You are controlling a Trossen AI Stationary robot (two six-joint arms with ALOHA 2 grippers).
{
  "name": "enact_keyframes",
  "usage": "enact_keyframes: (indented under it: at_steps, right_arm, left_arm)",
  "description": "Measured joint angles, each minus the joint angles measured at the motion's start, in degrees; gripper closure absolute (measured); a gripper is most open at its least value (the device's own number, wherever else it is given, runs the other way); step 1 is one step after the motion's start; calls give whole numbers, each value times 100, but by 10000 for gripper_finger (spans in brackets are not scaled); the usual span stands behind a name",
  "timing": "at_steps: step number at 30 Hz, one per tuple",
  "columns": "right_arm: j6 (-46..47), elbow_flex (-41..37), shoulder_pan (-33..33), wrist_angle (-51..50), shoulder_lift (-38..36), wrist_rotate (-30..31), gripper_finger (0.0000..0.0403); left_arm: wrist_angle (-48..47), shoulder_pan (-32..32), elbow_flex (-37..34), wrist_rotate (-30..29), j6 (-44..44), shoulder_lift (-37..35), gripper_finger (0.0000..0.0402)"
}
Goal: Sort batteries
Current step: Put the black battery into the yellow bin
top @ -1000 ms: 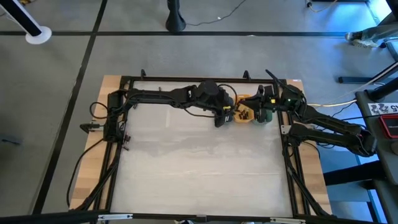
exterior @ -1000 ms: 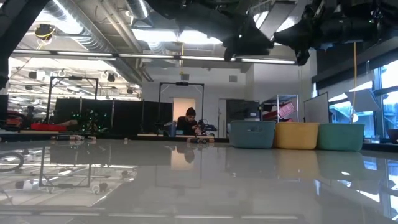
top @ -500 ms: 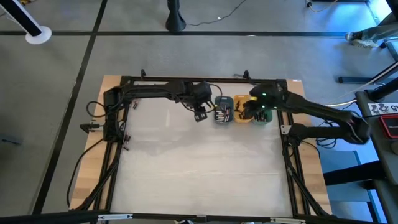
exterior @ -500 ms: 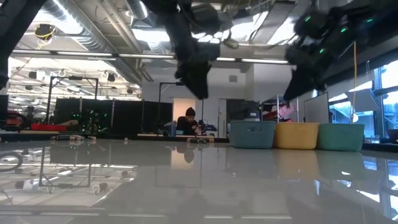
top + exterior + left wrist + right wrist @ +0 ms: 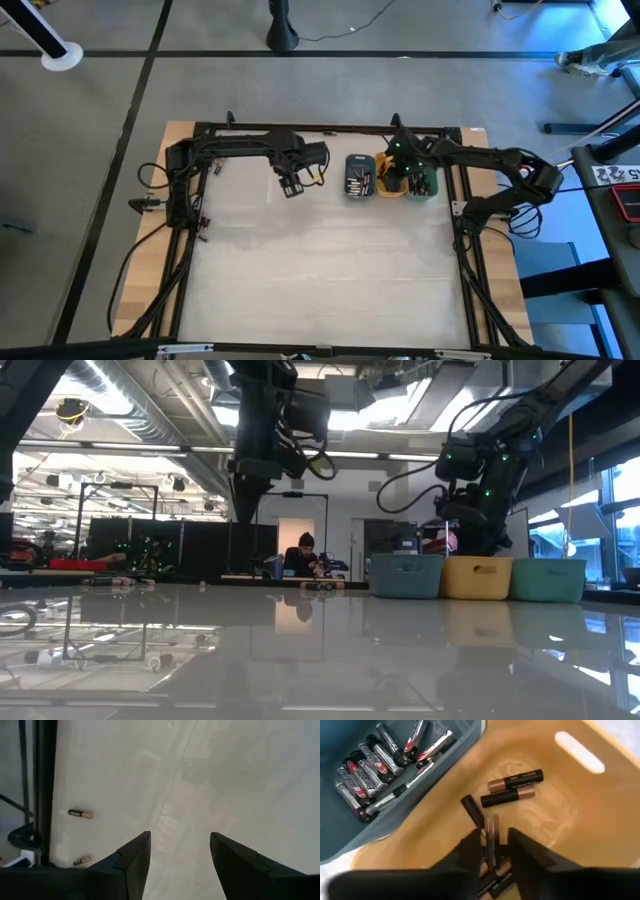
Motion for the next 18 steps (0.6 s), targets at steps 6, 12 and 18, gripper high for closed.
enact_keyframes:
  at_steps: [6, 12, 18]
  right_arm:
    - [-184, 264, 0, -186, -2, 120, 208]
    - [-237, 674, 2, -590, -291, 124, 178]
    - [-314, 699, 4, -544, -1079, 123, 176]
  left_arm:
    - [-38, -23, -2, -16, 164, -129, 208]
    - [290, 105, -460, -20, 191, -1068, 208]
    - [1529, 593, -1903, -114, -970, -2477, 208]
